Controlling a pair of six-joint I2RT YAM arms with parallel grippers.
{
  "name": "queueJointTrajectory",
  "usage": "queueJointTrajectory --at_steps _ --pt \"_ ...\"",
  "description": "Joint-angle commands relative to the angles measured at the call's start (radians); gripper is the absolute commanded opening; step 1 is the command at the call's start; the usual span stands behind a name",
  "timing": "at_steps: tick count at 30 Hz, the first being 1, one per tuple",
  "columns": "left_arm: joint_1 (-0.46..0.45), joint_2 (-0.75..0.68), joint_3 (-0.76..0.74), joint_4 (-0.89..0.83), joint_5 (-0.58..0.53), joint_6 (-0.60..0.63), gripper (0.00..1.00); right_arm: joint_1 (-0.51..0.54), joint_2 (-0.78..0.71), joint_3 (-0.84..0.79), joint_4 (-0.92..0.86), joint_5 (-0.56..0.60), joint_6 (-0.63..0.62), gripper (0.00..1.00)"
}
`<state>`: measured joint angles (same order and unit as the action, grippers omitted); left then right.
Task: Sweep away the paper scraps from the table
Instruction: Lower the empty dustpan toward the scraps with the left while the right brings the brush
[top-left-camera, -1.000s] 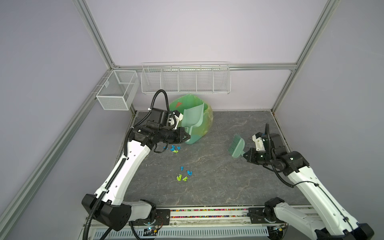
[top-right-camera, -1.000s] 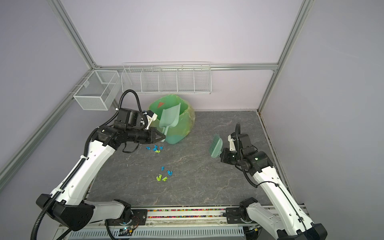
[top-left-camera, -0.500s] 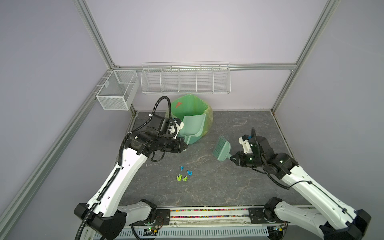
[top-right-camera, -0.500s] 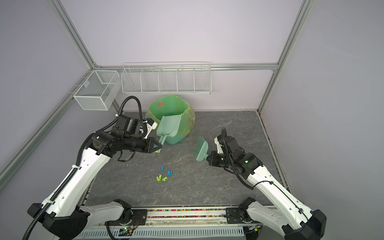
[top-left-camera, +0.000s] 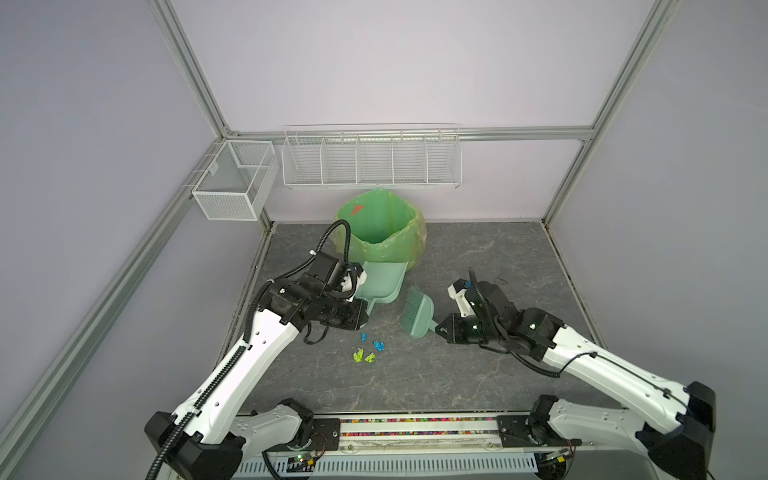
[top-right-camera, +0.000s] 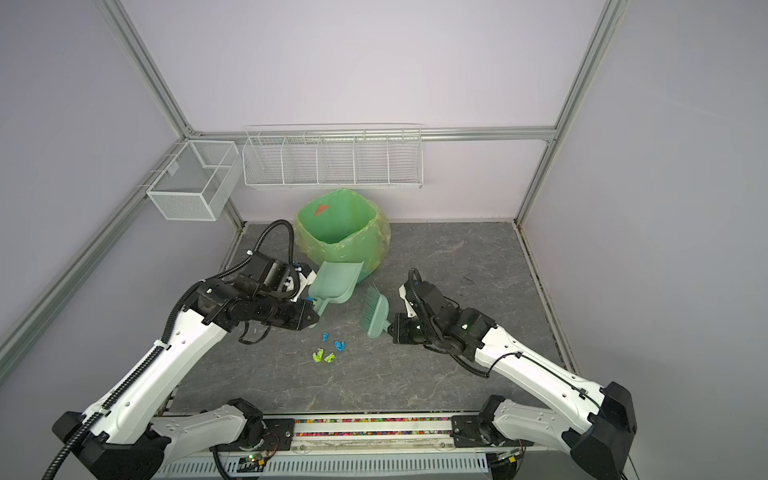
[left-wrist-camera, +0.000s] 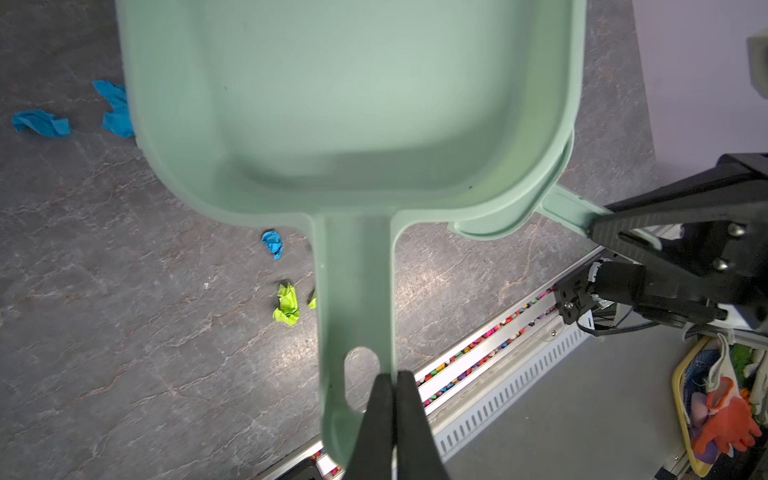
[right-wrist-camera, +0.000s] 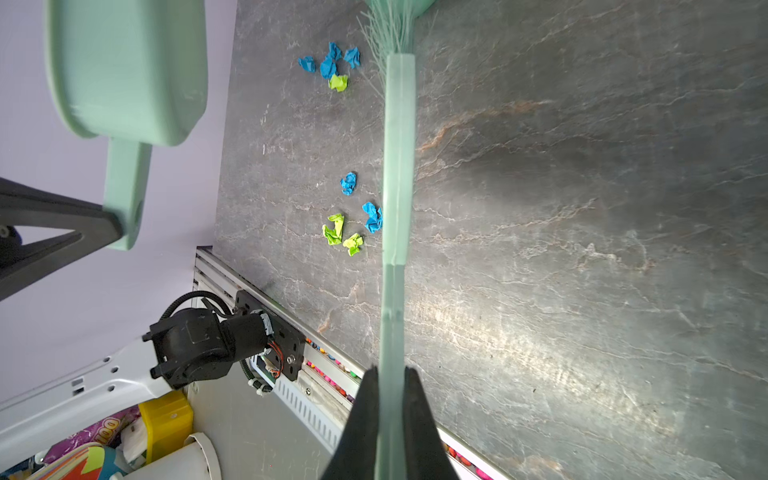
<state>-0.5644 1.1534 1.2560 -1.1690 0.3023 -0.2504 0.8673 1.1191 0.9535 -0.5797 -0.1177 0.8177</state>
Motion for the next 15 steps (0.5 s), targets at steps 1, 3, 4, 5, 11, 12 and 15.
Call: queueJointTrajectory --at_steps 1,3,4,5,11,12,15 --pt "-0.006 -0.026 -0.035 -0.005 -0.035 -0.001 0.0 0.046 0.022 0.013 0.041 0.028 0.038 0.07" --pt "-0.007 -0.037 -0.056 0.005 -0.038 -0.008 0.0 0.077 0.038 0.022 0.047 0.033 0.046 0.07" --pt "-0.007 -0.042 -0.065 0.007 -0.041 -0.011 0.0 0.088 0.045 0.026 0.051 0.033 0.05 0.07" --pt "-0.006 -0.047 -0.073 0.009 -0.043 -0.012 0.0 0.103 0.052 0.03 0.057 0.033 0.056 0.07" --pt "-0.007 -0.061 -0.117 0.011 -0.11 -0.018 0.0 0.159 0.119 0.04 0.131 -0.019 0.09 0.07" --pt "-0.007 -0.058 -0.124 0.012 -0.12 -0.018 0.0 0.17 0.137 0.047 0.136 -0.022 0.093 0.07" --pt "-0.006 -0.049 -0.139 0.016 -0.14 -0.02 0.0 0.206 0.186 0.082 0.142 -0.02 0.093 0.07"
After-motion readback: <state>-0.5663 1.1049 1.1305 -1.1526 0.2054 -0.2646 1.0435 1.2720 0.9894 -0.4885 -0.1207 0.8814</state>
